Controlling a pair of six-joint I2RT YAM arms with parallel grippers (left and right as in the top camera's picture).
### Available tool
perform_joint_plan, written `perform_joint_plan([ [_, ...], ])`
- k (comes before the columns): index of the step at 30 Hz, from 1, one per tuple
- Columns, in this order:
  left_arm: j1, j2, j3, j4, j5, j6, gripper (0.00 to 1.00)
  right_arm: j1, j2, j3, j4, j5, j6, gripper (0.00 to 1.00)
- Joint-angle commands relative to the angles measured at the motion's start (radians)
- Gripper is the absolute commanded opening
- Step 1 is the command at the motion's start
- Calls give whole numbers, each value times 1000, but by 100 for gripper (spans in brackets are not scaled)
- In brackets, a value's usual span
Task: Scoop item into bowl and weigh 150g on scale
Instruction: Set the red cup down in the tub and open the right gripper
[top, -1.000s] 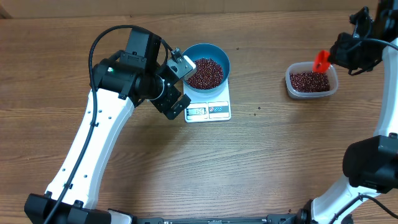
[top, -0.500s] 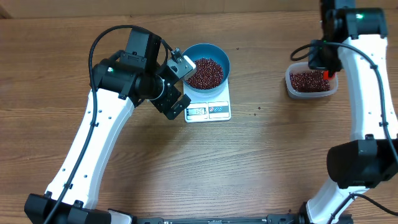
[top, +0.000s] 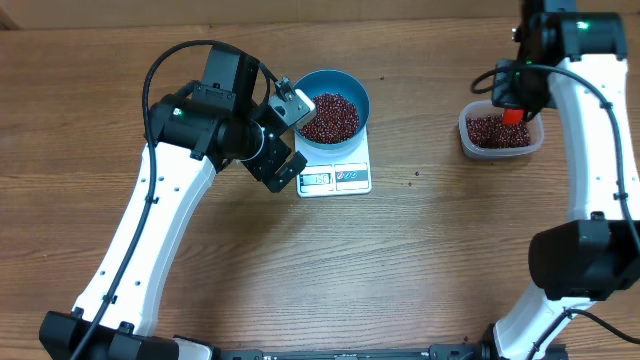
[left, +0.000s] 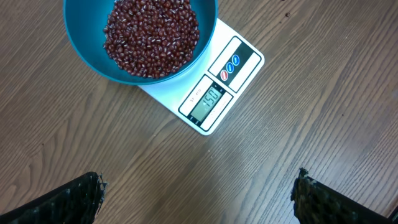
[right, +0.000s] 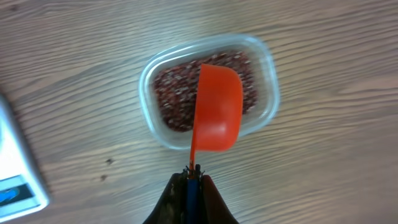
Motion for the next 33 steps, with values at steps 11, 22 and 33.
perform_joint_plan([
  [11,3,6,-6,1,1,15,100,-309,3,-181,137,-650,-116,4],
  [22,3,6,-6,1,1,15,99,-347,4,-380,295,-698,-114,4],
  [33,3,6,-6,1,1,15,100,-347,4,-428,325,-644,-107,13],
])
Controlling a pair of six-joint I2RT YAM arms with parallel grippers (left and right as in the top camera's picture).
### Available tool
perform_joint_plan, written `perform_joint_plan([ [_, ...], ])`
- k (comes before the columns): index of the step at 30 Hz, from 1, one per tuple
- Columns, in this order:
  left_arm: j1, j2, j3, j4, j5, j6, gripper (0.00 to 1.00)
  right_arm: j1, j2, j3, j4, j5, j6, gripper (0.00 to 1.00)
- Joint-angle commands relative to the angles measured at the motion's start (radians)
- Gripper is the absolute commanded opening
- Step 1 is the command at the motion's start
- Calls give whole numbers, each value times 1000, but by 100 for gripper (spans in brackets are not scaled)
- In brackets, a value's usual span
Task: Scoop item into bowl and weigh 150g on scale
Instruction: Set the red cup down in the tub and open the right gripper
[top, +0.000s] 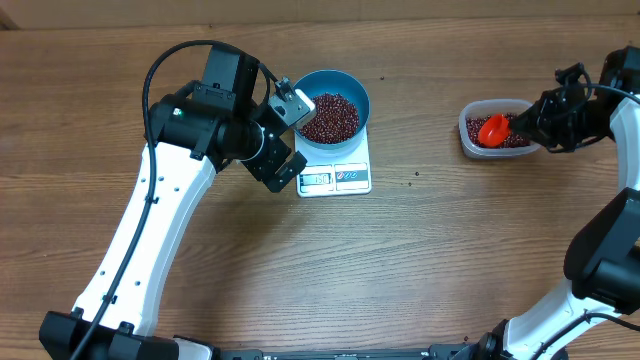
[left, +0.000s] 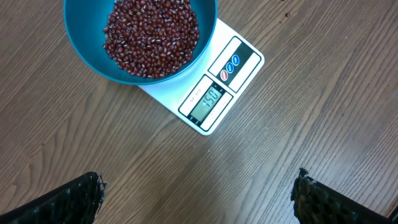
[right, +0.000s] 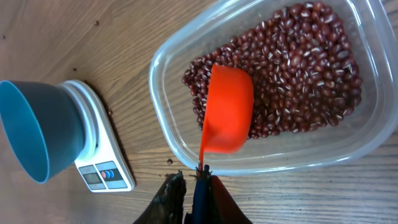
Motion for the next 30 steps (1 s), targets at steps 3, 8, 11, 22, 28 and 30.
perform_joint_plan([
  [3,4,6,-6,1,2,15,99,-3,1,-24,3,23,-2,14],
  [8,4,6,-6,1,1,15,100,-3,1,-27,-2,55,-1,25],
  [11,4,6,-6,1,2,15,100,-3,1,-27,-12,98,3,33],
  [22,4,6,-6,1,2,15,99,-3,1,-27,-59,245,30,94],
  [28,4,6,-6,1,2,15,100,-3,1,-26,-75,338,82,100],
  [30,4,6,-6,1,1,15,100,-3,0,-25,-78,337,82,100],
])
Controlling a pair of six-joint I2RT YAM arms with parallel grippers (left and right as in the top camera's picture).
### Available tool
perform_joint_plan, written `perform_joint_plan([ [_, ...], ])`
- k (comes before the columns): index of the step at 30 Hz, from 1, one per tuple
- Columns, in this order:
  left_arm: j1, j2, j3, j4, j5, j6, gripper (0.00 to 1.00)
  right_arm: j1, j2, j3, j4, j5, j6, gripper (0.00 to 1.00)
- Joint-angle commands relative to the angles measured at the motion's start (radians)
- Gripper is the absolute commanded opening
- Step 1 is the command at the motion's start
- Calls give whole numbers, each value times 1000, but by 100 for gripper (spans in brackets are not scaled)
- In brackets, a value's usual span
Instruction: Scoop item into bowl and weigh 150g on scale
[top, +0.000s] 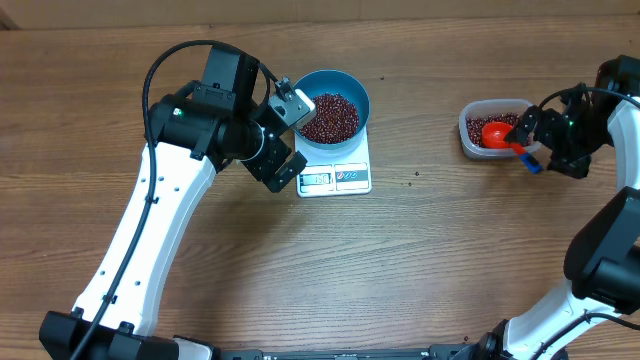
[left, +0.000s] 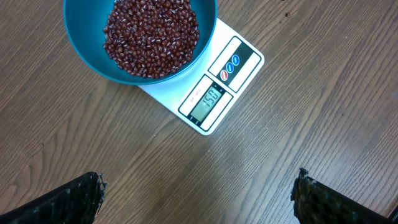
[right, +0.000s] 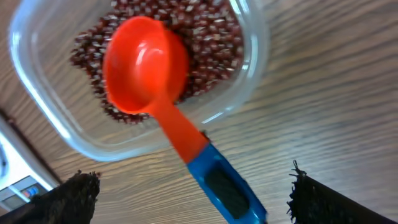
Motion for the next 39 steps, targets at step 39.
perform_joint_plan([
  [39,4,6,-6,1,1,15,100,303,-596,344,-444,-133,327,100],
])
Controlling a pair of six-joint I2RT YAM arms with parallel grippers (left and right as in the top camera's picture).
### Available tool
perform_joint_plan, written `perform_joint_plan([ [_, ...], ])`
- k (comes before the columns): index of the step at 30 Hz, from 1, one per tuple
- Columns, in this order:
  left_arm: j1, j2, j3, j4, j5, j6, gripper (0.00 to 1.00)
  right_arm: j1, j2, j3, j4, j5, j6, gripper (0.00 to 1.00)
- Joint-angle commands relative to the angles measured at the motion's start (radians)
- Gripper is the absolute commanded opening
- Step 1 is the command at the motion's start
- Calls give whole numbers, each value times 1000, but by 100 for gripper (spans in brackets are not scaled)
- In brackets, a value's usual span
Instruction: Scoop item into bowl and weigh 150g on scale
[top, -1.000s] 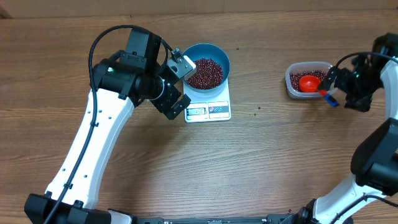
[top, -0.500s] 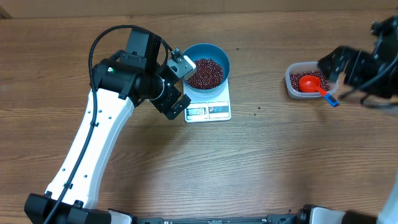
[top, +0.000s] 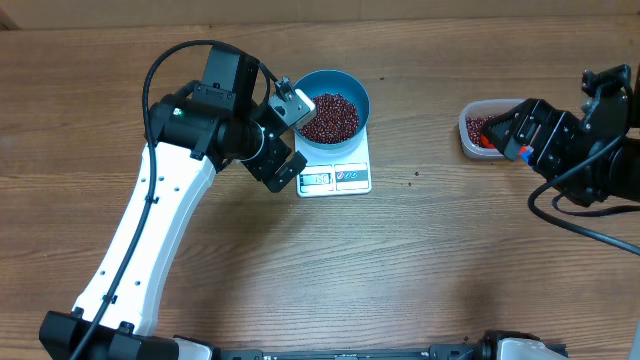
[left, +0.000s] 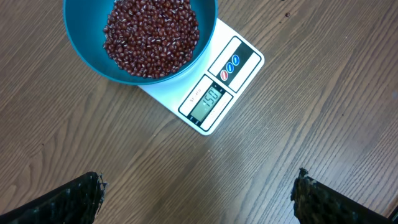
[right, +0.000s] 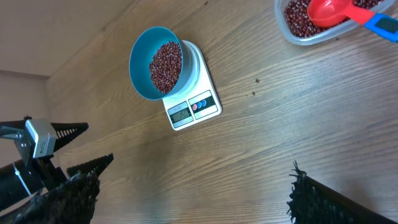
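Note:
A blue bowl (top: 345, 74) (left: 84, 53) (right: 138, 71) full of red beans sits on the white scale (top: 345, 177) (left: 239, 53) (right: 208, 102), whose display reads 150. My left gripper (top: 298, 140) (left: 199, 199) hangs open just left of the scale, holding nothing. At the right, the red scoop (right: 329, 9) (top: 484, 141) with a blue handle lies in the clear bean container (right: 298, 38) (top: 466, 135). My right gripper (top: 530, 140) (right: 193, 199) is open and empty, raised high beside the container and partly covering it in the overhead view.
A few stray beans lie on the wooden table (top: 420, 260) between scale and container. The left arm (top: 150, 230) crosses the left half of the table. The right arm (top: 590, 165) hangs over the right edge.
My right gripper, which was open close over the container and scoop, is now raised well away, its view taking in the whole table. The scoop stays in the container. Left arm unchanged.
My right gripper first held the scoop by its handle above the bean container, then had it down among the beans. After that it was open with the scoop left lying in the container, and now it is drawn back. The scale read 150 throughout.

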Motion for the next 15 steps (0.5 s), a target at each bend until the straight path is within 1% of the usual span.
perform_joint_plan([
  [1,3,6,-6,1,1,16,100,4,-8,7,-2,2,-32,100],
  [5,3,6,-6,1,1,16,100,9,-8,6,0,1,-160,100],
  [9,3,6,-6,1,1,16,99,10,-18,-5,48,2,-301,100],
  [11,3,6,-6,1,1,16,100,11,-36,-21,104,12,-343,100],
  [15,3,6,-6,1,1,16,100,11,-99,-90,290,51,-346,100],
])
